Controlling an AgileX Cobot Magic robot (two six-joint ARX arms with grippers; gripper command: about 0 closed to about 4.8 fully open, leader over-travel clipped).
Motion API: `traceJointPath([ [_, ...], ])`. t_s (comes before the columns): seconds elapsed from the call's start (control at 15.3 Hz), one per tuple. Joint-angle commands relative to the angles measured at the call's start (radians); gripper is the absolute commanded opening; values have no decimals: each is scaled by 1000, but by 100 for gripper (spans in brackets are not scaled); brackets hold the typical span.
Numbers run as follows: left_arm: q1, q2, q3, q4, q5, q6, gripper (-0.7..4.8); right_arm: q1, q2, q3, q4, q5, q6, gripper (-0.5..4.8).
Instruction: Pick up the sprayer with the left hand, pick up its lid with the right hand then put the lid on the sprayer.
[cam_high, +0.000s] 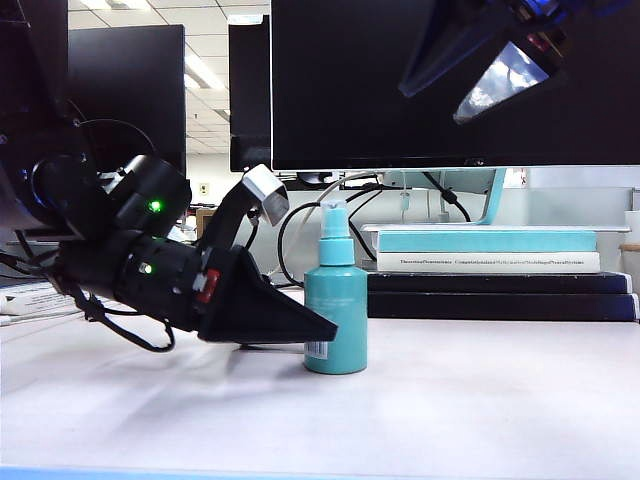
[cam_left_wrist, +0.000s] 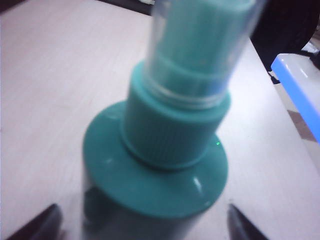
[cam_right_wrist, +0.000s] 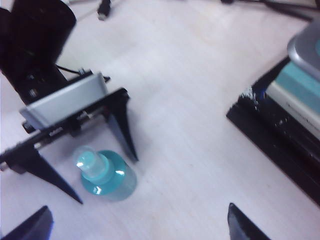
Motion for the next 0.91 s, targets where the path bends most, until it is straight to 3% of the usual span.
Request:
traceJointPath([
  [0.07,6,-86,-2,-28,-58,-13,479,-7,-4,-2,14,46,1,479],
  [0.26,37,-215,-2,-130,-143,42,479,-49,-39,-26,100,48,61,479],
  [0.46,135,-332,-2,-411,-276,206,479,-125,-137,-101,206,48,118,479],
  [0.52,164,-357,-2,-464,-304,227,479,-142,-163,-128,236,50,138,479],
  [0.65,252,-430,-2,-491,-330,183,479,-185,-260,-231,361,66,206,479],
  [0.72,293,-486,-2,-490,-364,121,479,-194,-314,-293,446,102,249,479],
  [0.85,333,-557,-2,-488,-435,83,479,-196,-382,-364,519,124,267,479],
  [0.91,356,-603,-2,-488,-471,63,479,-196,-415,-394,531,123,267,408],
])
